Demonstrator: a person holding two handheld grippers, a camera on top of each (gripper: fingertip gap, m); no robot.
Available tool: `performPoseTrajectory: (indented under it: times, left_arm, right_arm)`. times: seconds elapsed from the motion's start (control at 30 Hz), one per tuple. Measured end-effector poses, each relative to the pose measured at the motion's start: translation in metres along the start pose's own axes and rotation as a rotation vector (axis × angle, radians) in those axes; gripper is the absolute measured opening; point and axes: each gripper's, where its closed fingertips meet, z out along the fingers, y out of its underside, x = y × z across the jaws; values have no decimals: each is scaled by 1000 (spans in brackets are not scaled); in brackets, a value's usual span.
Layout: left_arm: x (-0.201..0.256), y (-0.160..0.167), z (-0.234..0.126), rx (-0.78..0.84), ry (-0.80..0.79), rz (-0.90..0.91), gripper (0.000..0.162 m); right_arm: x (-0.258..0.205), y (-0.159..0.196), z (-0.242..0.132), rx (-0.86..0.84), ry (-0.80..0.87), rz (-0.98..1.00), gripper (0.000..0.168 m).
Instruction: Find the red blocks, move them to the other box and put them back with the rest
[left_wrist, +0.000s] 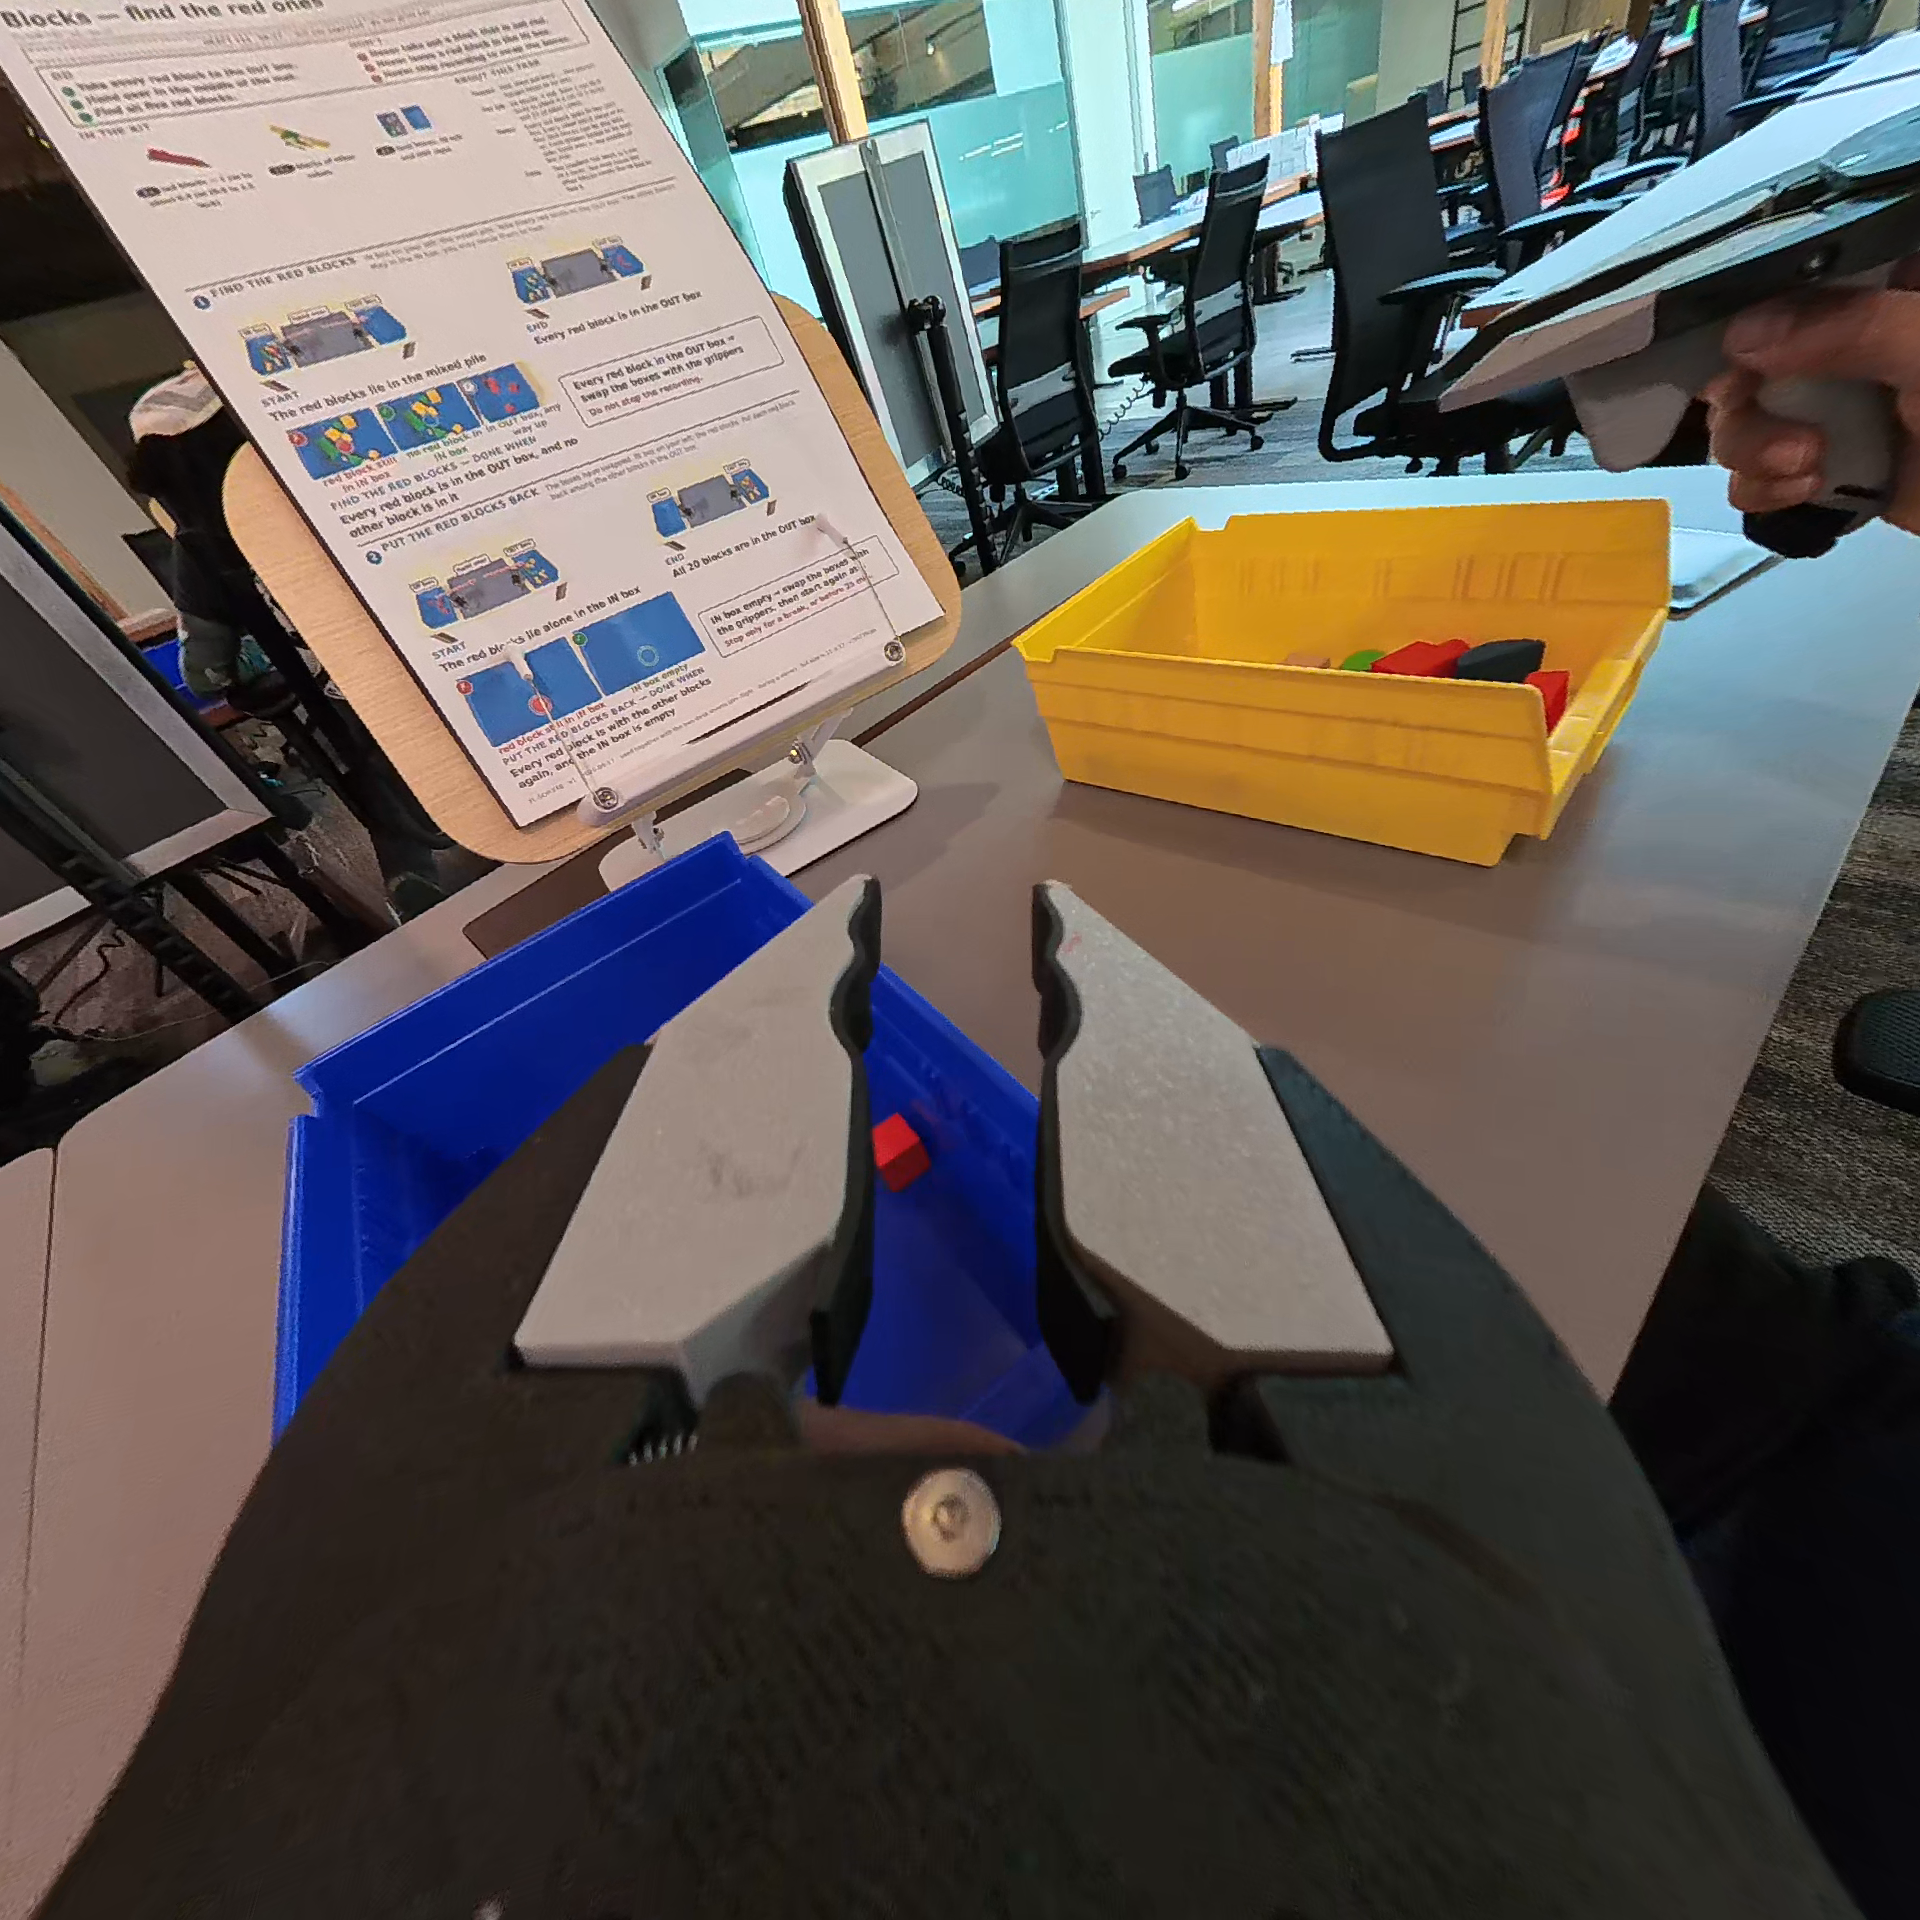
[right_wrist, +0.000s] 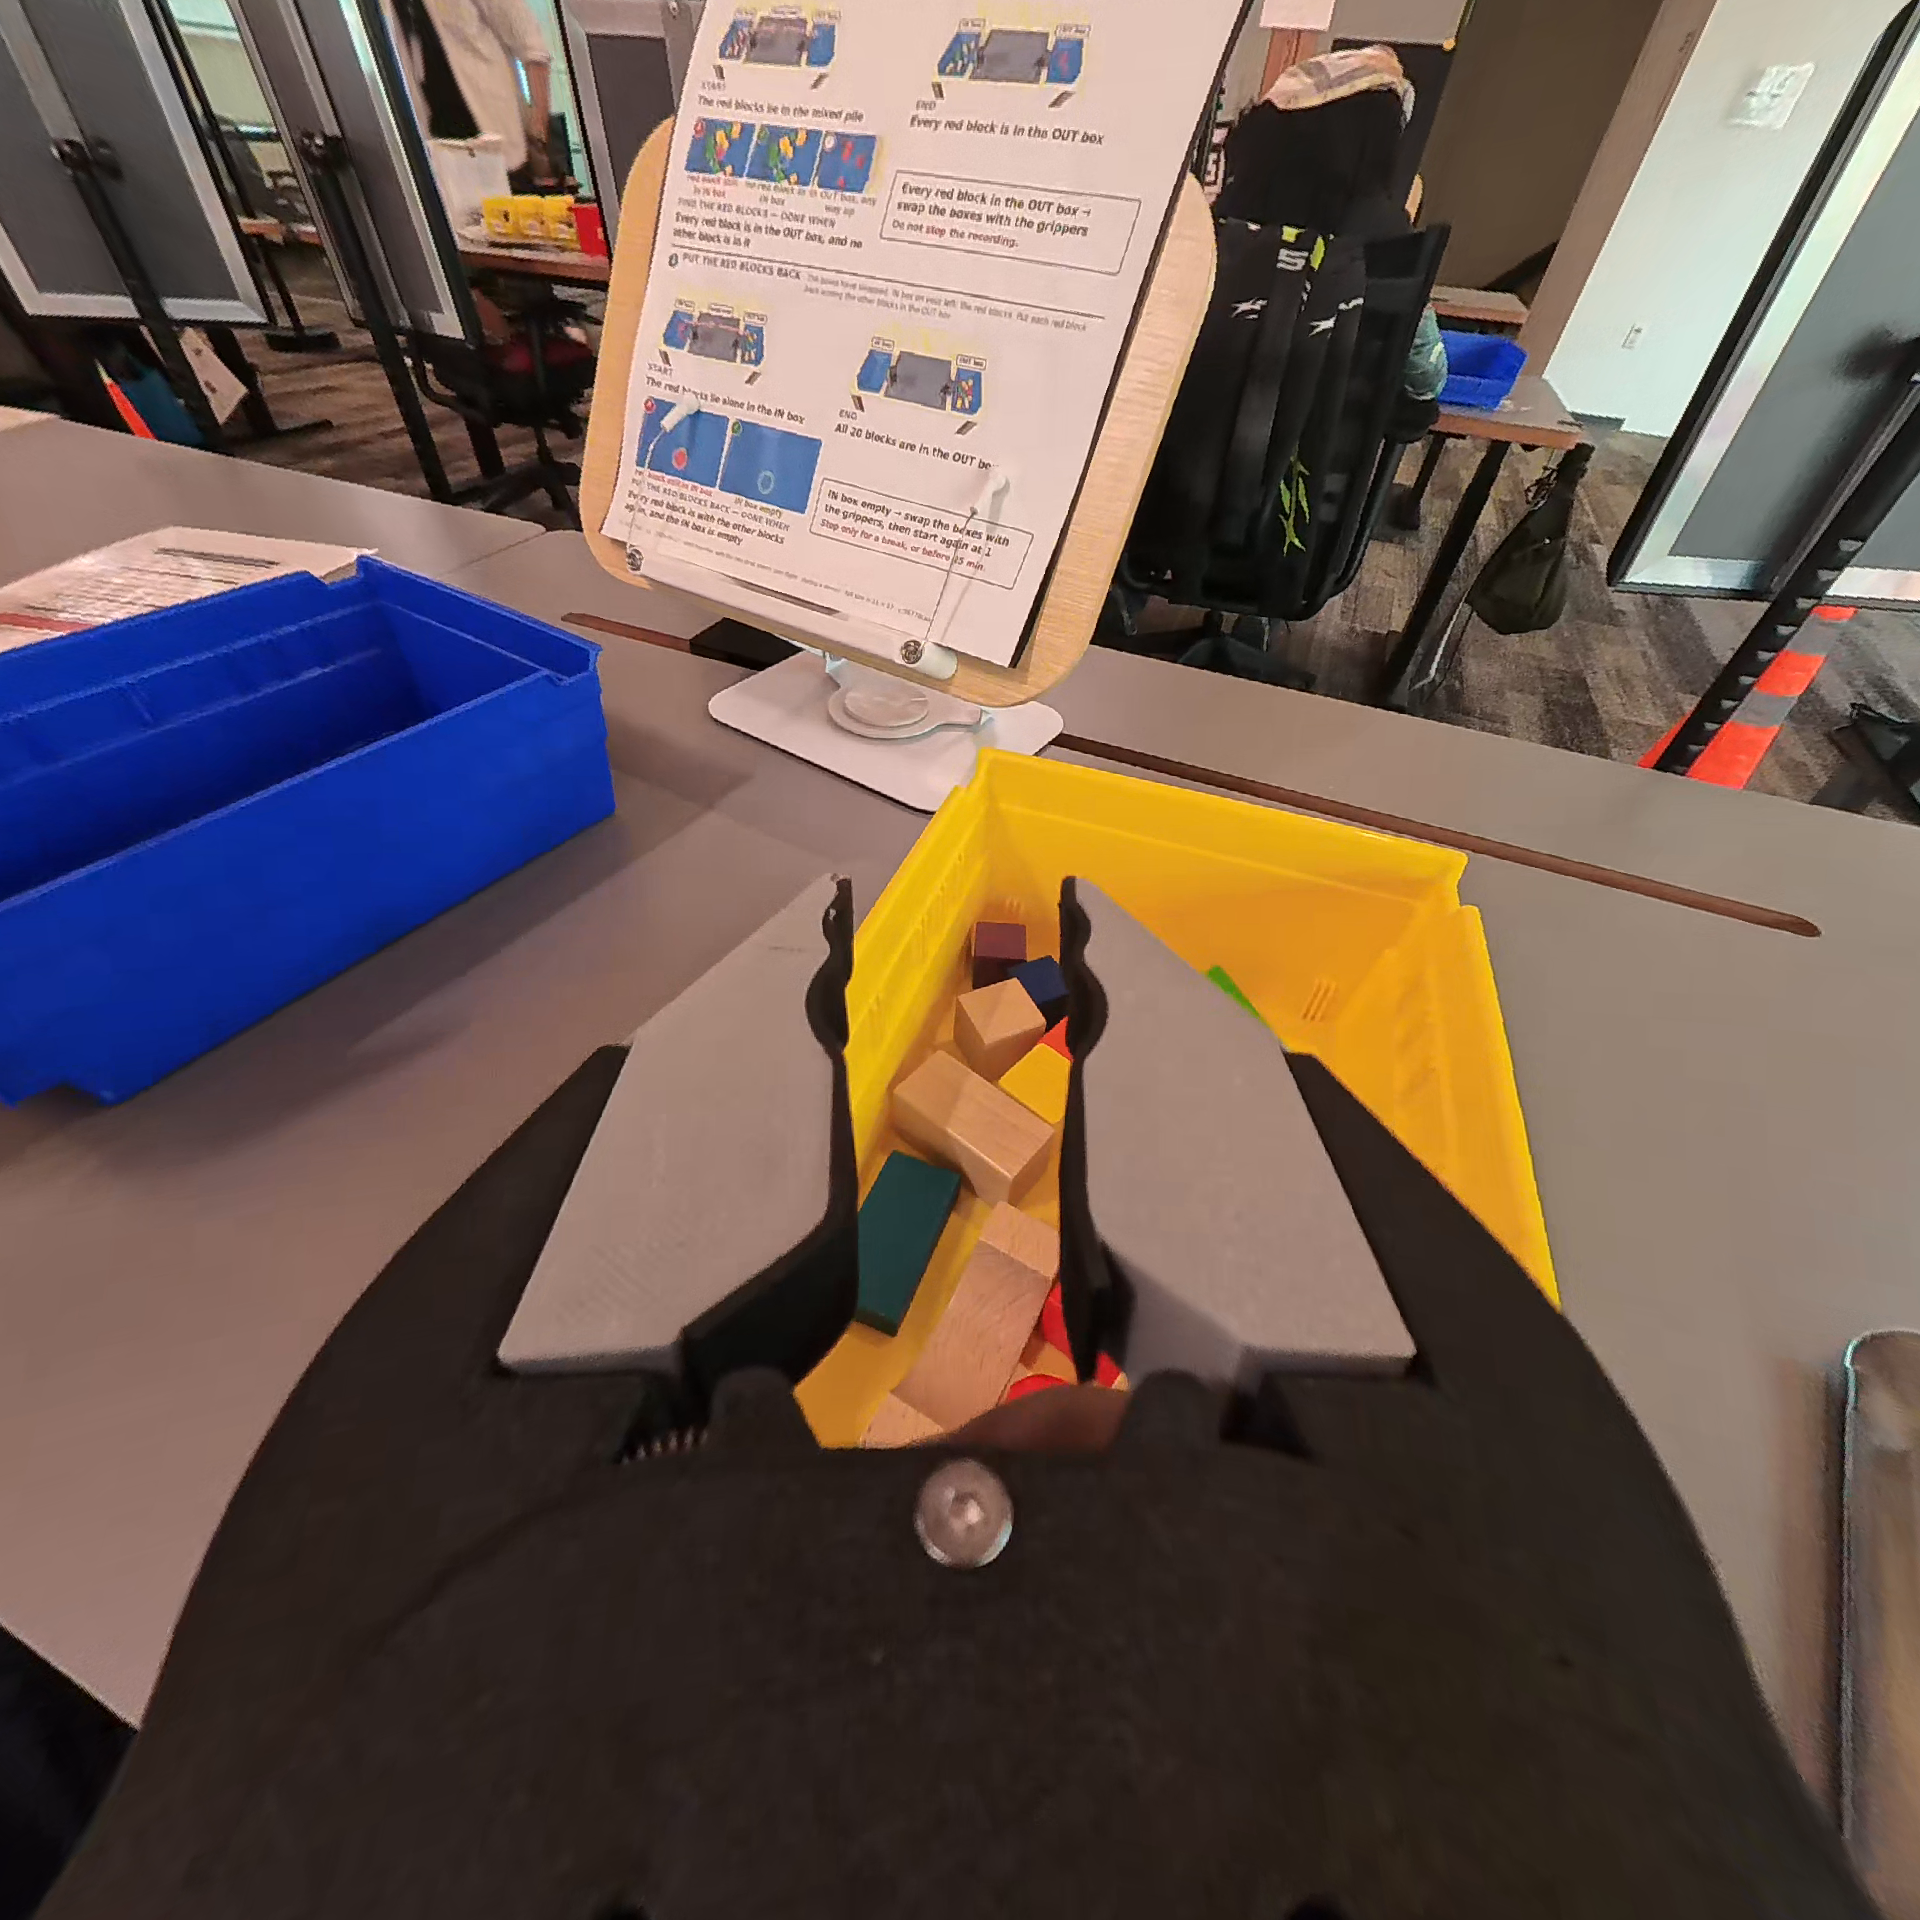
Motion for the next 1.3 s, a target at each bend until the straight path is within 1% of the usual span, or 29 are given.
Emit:
performPoseTrajectory:
  times: [0.97,1.3]
  left_arm:
    - [3,0,-2,-2,3,25,27]
    - [-1,3,-2,-10,6,1,27]
  right_arm:
    - [-17,-4,-1,7,-42,-18,36]
    - [-36,-1,3,-15,-100,-38,36]
